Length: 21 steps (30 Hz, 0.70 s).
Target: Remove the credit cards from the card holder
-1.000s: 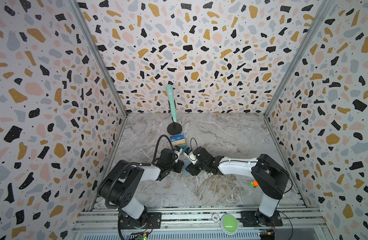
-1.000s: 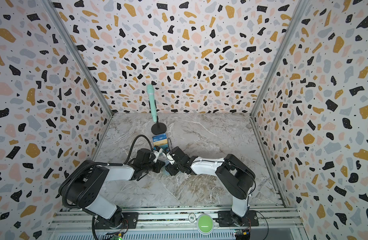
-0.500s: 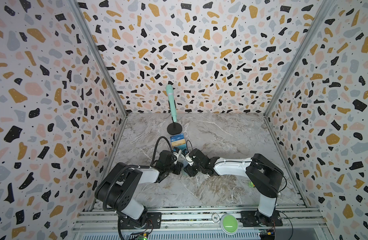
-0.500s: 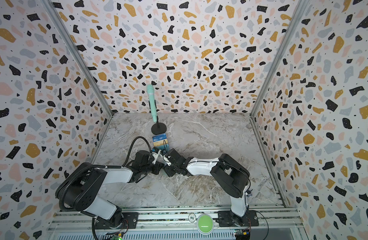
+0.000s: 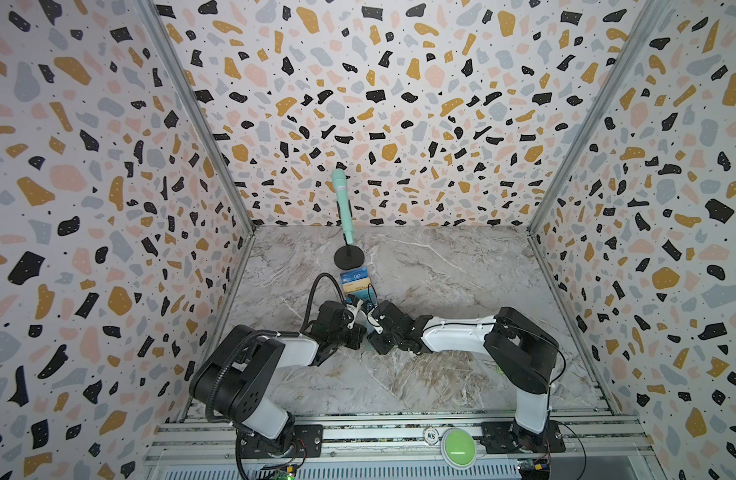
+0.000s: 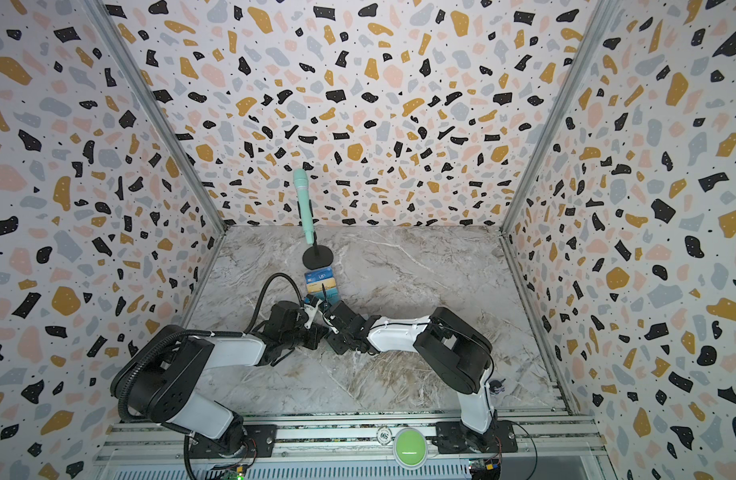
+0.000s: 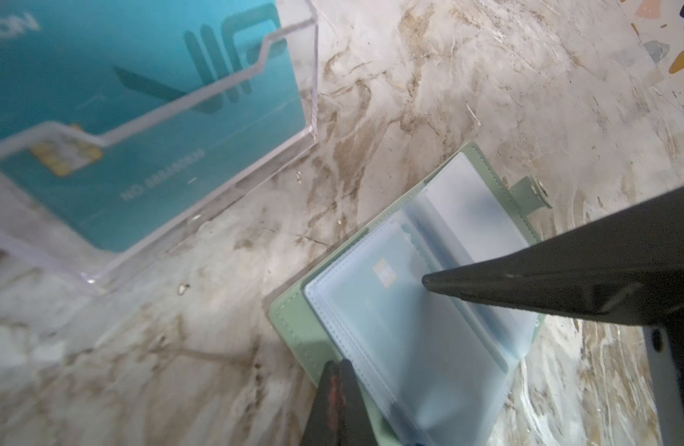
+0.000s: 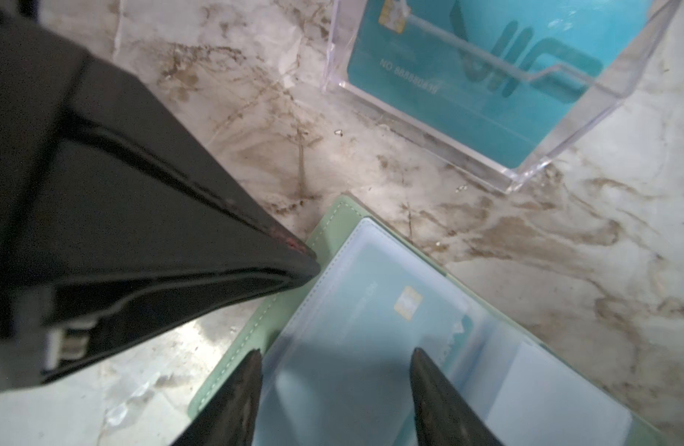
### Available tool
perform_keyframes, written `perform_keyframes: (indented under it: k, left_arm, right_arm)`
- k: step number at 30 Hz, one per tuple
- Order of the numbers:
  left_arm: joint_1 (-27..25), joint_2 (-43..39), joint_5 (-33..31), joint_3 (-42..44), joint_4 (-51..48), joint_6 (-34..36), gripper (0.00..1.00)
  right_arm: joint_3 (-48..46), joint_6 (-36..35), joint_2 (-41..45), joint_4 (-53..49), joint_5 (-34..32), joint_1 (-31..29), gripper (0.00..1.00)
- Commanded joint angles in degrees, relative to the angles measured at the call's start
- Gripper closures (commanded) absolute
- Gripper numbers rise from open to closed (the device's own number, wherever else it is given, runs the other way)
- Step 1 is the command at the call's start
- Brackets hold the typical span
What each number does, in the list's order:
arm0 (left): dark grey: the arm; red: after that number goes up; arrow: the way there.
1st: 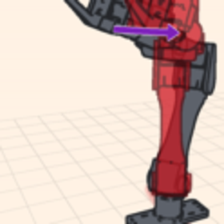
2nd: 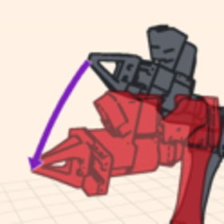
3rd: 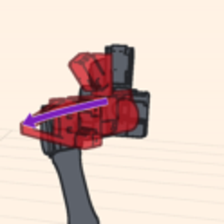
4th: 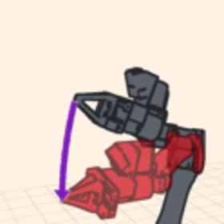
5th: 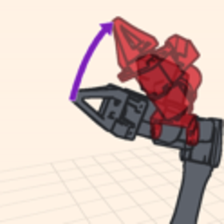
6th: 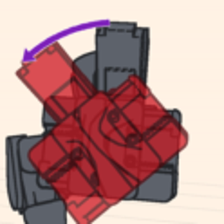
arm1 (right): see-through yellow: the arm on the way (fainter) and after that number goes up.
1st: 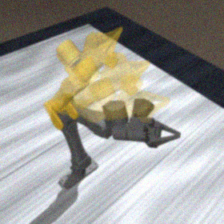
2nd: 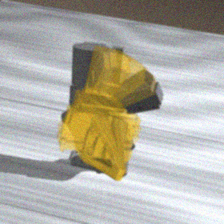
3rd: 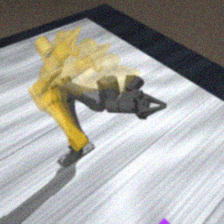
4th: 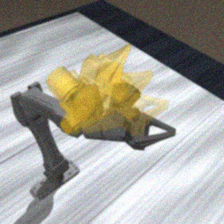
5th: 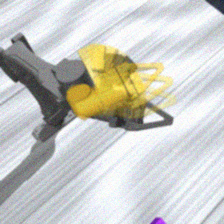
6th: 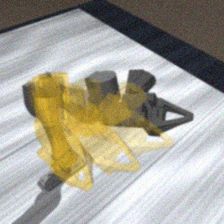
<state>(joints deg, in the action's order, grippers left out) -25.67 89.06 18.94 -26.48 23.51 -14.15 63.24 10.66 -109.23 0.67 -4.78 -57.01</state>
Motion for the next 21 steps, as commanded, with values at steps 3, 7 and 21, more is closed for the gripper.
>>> perform_keyframes:
  k: [3, 7, 21]
  left_arm:
    - [-0.22, -0.03, -0.95, 1.08, -1.87, 0.68, 1.0]
    - [-0.31, -0.19, -1.14, 0.79, -2.56, 1.11, 1.0]
    - [-0.24, -0.39, -1.7, 0.2, -3.91, 1.73, 1.0]
  right_arm:
    - [0.0, 1.03, -0.63, -2.41, -1.23, -0.07, 0.44]
    - [-0.55, 1.12, -0.38, -1.85, -1.05, -0.02, 0.49]
    - [-2.49, 1.91, 2.13, 0.37, 2.06, 1.44, 0.53]
